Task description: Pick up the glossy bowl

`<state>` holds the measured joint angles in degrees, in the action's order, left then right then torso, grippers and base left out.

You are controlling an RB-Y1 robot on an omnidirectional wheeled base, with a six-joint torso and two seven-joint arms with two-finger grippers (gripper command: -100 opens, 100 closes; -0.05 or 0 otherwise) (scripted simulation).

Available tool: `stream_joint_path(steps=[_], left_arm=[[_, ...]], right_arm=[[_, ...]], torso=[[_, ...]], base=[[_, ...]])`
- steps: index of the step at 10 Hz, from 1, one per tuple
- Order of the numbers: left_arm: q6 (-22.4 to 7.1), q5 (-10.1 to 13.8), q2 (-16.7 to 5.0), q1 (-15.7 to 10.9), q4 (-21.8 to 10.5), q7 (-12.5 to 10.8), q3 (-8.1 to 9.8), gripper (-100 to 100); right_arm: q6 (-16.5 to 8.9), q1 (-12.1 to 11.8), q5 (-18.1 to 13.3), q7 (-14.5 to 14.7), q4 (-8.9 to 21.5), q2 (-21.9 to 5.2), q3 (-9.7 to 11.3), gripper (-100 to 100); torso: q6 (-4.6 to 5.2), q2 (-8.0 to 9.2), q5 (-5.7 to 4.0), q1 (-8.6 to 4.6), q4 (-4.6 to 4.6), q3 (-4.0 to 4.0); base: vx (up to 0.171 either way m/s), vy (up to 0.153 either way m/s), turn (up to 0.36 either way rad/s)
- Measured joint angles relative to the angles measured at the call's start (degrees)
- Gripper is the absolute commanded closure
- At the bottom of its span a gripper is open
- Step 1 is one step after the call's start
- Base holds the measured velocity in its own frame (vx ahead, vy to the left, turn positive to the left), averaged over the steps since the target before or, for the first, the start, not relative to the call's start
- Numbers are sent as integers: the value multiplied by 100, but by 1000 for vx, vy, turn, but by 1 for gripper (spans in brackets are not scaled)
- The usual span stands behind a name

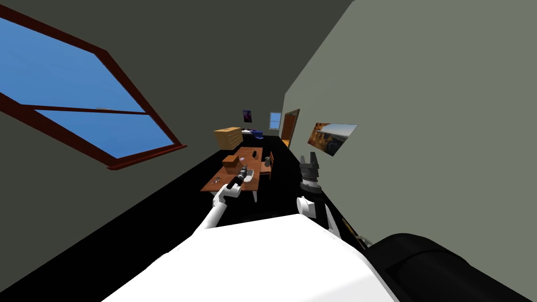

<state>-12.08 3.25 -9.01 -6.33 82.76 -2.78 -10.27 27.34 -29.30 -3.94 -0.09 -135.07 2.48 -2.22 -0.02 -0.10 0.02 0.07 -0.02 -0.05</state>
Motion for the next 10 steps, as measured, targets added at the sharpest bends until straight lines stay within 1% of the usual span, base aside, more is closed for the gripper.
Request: stream_joint_path(steps=[1, 2, 3, 5, 6, 7, 9, 10], left_arm=[[-160, -5, 5, -127, -200, -24, 55, -100], [-288, -25, 27, -170, -328, -35, 87, -100], [-416, -39, 44, -251, -523, -49, 133, -100], [-745, -56, 47, -296, -721, -83, 219, -100], [-760, -71, 66, -330, -838, -87, 235, -100], [-839, -92, 87, -365, -960, -97, 283, -100], [-942, -88, 88, -460, -1312, -122, 357, -100], [-1122, -130, 126, -512, -1449, -144, 442, -100]], right_arm=[[0, 0, 0, 0, 0, 0, 0, 0], [0, 0, 0, 0, 0, 0, 0, 0], [0, 0, 0, 0, 0, 0, 0, 0], [0, -1, 0, 0, 0, 0, 0, 0], [0, 0, 0, 0, 0, 0, 0, 0], [0, 0, 0, 0, 0, 0, 0, 0], [0, 0, 0, 0, 0, 0, 0, 0], [0, -1, 0, 0, 0, 0, 0, 0]], torso=[[0, -5, 0, 3, -1, -3], [-1, -5, 0, 1, -2, -3], [-1, -6, 0, -2, -2, -4], [-2, -10, 1, 3, -3, -6], [-1, -3, 0, -3, -1, -2], [-1, -3, -1, -4, -1, -2], [-1, -9, 0, -2, -2, -5], [-1, -15, 0, -1, -3, -9]], base=[[31, 20, -15], [33, 11, -24], [53, 25, -45], [32, 18, -6], [27, 7, -27], [29, 7, -19], [57, 18, -35], [58, 14, -16]])
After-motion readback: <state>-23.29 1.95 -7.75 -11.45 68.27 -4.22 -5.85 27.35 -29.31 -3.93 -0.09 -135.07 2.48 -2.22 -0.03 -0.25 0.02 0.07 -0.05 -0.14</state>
